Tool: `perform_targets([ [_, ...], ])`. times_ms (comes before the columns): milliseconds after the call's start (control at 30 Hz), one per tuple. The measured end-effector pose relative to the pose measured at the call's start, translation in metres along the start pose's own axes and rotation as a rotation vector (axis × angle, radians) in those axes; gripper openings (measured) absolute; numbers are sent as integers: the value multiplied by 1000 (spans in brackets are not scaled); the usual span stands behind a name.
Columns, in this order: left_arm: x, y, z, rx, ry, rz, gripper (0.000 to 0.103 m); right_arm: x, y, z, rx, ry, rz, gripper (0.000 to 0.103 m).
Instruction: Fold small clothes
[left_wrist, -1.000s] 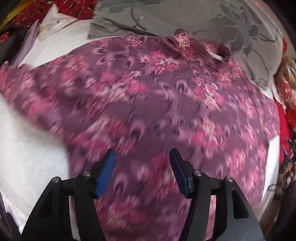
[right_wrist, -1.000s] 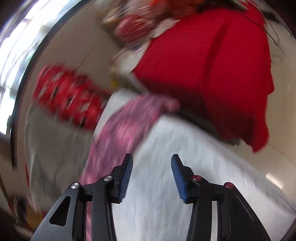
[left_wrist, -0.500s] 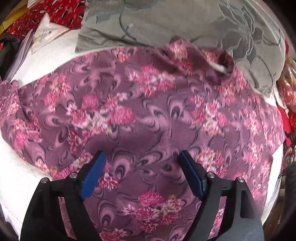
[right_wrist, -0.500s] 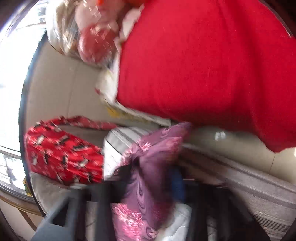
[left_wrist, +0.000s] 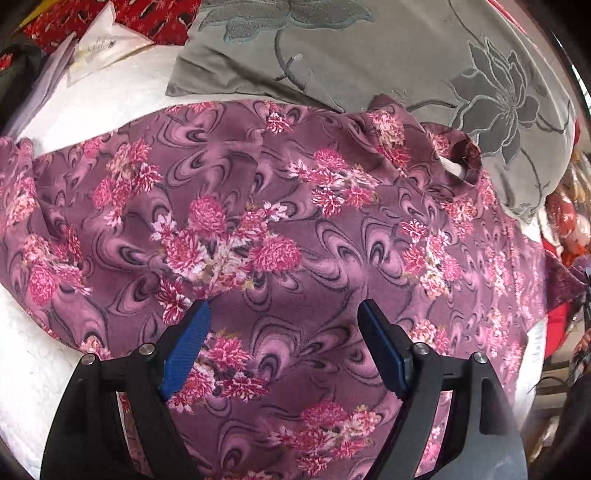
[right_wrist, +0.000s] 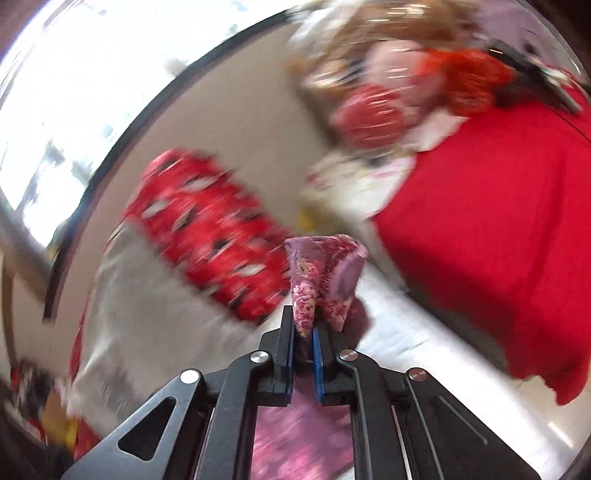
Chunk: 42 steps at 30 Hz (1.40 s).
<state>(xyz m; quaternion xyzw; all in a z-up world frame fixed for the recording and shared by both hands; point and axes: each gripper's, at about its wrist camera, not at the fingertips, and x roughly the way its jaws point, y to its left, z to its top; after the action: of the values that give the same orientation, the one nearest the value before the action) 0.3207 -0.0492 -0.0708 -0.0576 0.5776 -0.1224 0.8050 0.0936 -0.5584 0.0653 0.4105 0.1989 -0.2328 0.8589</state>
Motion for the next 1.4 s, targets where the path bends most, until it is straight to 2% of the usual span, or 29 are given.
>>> perform_targets([
  [267, -8, 36, 13, -66, 30, -116, 82, 6, 119, -89, -181, 171, 151, 7],
  [533, -23, 62, 7, -52, 35, -151, 82, 26, 206, -184, -286, 337, 259, 7],
  [567, -27, 67, 8, -49, 32, -156, 82, 30, 219, -200, -303, 367, 276, 7],
  [600, -33, 58, -6, -47, 28, -160, 82, 32, 227, -212, -315, 385, 284, 6],
  [833, -52, 83, -7, -86, 3, -205, 82, 44, 294, -318, -399, 562, 378, 6],
  [933, -57, 94, -9, -107, 6, -226, 82, 52, 306, -358, -430, 634, 353, 13],
  [1000, -57, 95, -12, -116, 17, -244, 82, 62, 305, -389, -459, 745, 274, 23],
  [1033, -56, 92, -13, -117, 26, -256, 82, 63, 303, -397, -465, 779, 259, 24],
  [1067, -54, 90, -14, -117, 34, -267, 82, 59, 298, -404, -470, 813, 262, 24],
  [1133, -45, 72, -11, -109, 51, -281, 82, 44, 291, -401, -474, 803, 293, 28],
  [1167, -41, 64, -9, -103, 64, -292, 82, 34, 285, -394, -473, 790, 306, 35],
  [1200, -36, 57, -9, -102, 76, -301, 82, 26, 278, -386, -466, 771, 310, 41],
  [1400, 8, 9, -2, -160, 183, -344, 82, -1, 209, -314, -343, 665, 230, 43],
])
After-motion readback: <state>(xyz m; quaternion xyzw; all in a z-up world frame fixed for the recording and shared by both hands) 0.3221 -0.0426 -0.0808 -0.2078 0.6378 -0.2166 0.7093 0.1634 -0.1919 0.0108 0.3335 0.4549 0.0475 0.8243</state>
